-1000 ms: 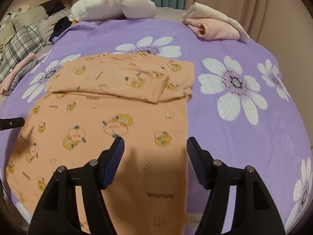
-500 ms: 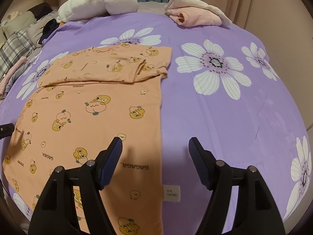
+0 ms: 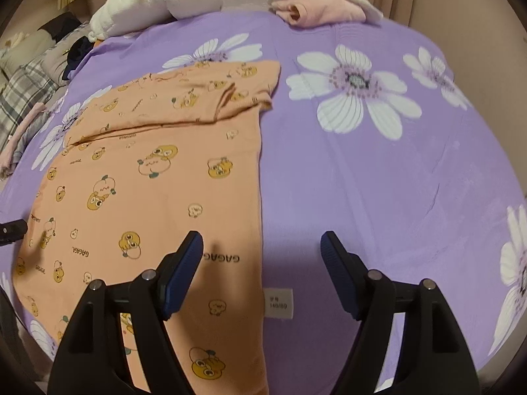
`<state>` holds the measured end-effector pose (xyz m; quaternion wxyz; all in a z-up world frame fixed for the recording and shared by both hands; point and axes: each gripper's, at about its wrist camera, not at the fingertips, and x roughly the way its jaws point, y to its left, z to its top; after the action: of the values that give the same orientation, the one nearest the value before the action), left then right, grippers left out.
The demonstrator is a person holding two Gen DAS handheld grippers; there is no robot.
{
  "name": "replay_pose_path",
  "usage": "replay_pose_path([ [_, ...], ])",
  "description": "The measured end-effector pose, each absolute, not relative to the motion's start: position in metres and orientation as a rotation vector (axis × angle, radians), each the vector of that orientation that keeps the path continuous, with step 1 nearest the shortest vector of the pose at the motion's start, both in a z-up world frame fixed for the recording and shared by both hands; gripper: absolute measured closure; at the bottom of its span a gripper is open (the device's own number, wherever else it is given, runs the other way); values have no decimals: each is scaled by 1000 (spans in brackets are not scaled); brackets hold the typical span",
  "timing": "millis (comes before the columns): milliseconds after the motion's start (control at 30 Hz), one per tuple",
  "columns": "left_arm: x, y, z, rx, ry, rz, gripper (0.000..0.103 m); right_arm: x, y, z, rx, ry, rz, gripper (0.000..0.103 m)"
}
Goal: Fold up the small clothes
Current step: 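Open the right tool and withdraw it from the folded shirt, then grasp the orange shirt's hem with the left tool while the right tool grasps it too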
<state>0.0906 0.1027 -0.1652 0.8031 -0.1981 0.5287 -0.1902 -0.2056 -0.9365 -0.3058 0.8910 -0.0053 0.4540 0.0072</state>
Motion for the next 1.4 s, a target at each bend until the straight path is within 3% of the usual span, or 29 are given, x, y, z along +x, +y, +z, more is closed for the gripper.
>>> replay_pose_path([
  [267, 87, 93, -166, -412, 1156, -489, 19, -210, -938, -313, 54, 985, 96, 30],
  [1033, 61, 85, -182, -649, 1211, -812, 19, -248, -967, -349, 563, 1118, 512, 59],
  [1200, 78, 81, -184, -719, 1192, -839, 19, -230, -961, -351, 598, 1112, 518, 70],
  [1400, 70, 87, -184, -736, 1191, -841, 19, -229, -957, -353, 598, 1121, 543, 71],
])
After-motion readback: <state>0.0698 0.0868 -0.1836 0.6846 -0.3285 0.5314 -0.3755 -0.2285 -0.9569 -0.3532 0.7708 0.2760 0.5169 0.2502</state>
